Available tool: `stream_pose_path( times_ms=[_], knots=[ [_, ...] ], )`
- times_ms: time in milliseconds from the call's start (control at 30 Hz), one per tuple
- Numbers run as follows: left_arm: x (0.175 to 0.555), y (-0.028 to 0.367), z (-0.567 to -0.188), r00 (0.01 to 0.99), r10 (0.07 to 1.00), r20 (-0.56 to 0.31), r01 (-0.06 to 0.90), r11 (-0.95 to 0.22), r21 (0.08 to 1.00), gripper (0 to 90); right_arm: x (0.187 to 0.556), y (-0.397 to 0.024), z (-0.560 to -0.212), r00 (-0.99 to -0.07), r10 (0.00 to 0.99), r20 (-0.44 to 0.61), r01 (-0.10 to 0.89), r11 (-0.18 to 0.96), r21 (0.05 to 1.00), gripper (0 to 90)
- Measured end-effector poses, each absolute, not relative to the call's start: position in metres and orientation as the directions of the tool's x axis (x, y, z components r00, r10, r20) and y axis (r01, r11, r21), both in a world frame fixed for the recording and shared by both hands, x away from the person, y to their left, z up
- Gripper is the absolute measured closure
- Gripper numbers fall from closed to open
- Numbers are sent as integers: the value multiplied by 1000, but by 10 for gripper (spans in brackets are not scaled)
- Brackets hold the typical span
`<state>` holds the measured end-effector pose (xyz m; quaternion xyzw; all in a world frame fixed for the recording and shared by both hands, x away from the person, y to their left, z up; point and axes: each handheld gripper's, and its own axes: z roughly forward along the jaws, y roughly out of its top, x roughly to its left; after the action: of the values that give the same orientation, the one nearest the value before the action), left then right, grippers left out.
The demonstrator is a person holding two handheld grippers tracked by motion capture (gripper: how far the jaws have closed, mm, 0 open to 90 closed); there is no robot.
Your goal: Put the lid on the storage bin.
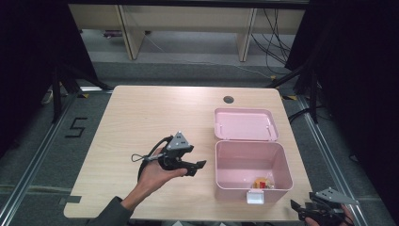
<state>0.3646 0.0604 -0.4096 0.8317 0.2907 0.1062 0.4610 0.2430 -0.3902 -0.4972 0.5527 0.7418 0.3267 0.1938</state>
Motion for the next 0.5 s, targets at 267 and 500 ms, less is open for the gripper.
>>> stream_pose_path(
  times_ms=[267, 500],
  knots=[
    [382, 39, -401, 810, 573, -126, 405, -391, 826, 355, 242, -390, -498, -312, 947, 79, 698, 171, 696, 210],
    [394, 25, -395, 809, 574, -129, 416, -403, 815, 420, 244, -394, -497, -333, 942, 38, 672, 209, 711, 210]
  ],
)
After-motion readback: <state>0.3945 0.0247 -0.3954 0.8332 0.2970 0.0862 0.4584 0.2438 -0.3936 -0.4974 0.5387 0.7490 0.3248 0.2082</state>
